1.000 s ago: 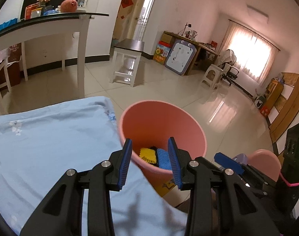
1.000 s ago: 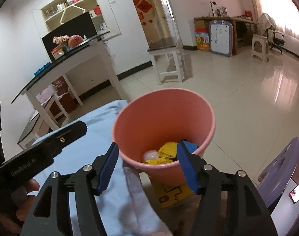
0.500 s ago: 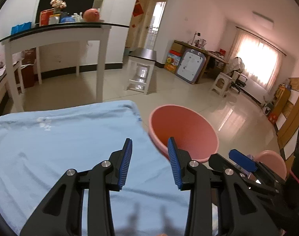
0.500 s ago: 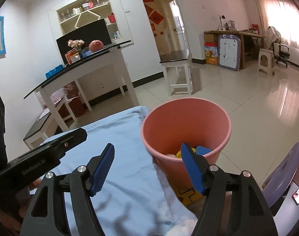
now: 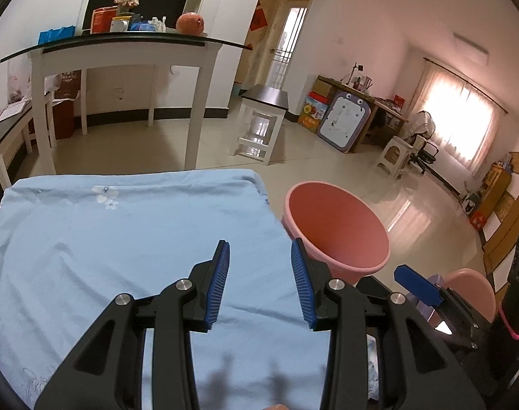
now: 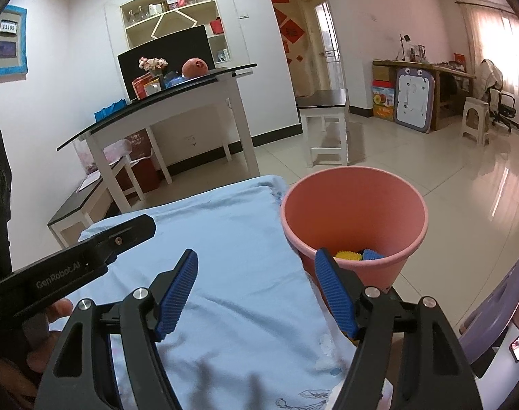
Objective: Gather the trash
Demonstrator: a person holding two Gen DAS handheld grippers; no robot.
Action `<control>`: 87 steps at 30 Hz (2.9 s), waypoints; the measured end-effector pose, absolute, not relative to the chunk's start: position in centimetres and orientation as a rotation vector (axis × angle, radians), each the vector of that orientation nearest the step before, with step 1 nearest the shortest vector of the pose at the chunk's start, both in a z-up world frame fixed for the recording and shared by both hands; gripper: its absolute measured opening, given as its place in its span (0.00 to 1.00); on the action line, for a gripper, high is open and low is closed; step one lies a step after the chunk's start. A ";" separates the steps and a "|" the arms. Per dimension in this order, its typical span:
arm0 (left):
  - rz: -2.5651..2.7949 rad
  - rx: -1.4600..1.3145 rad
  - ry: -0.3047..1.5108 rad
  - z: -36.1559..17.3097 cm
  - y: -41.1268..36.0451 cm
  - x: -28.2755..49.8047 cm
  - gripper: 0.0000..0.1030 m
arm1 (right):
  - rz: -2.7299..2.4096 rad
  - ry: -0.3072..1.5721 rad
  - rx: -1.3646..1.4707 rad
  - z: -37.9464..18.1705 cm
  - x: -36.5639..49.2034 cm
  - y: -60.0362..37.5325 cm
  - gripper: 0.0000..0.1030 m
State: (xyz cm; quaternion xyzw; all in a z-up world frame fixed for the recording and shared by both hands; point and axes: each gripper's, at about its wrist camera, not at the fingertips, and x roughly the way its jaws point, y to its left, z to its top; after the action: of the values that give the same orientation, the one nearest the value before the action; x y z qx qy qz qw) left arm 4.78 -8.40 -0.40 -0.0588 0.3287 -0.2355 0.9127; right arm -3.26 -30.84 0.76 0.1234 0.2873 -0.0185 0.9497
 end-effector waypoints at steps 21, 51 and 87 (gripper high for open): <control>-0.430 -0.070 0.625 -0.5 -7.8 4.0 0.37 | -0.031 0.597 0.238 0.4 -3.0 -29.5 0.68; -0.384 -0.021 0.632 -1.0 -8.3 3.9 0.37 | -0.033 0.592 0.217 0.1 -3.0 -28.5 0.69; -0.370 -0.024 0.644 -1.7 -8.0 4.2 0.37 | -0.028 0.607 0.210 -0.9 -2.8 -28.5 0.69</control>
State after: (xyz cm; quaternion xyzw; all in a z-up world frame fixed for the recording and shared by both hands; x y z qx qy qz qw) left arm 4.17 -8.01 -1.74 -0.0118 0.3147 -0.1807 0.9318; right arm -2.78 -28.55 -0.88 0.1030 0.2985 -0.0139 0.9487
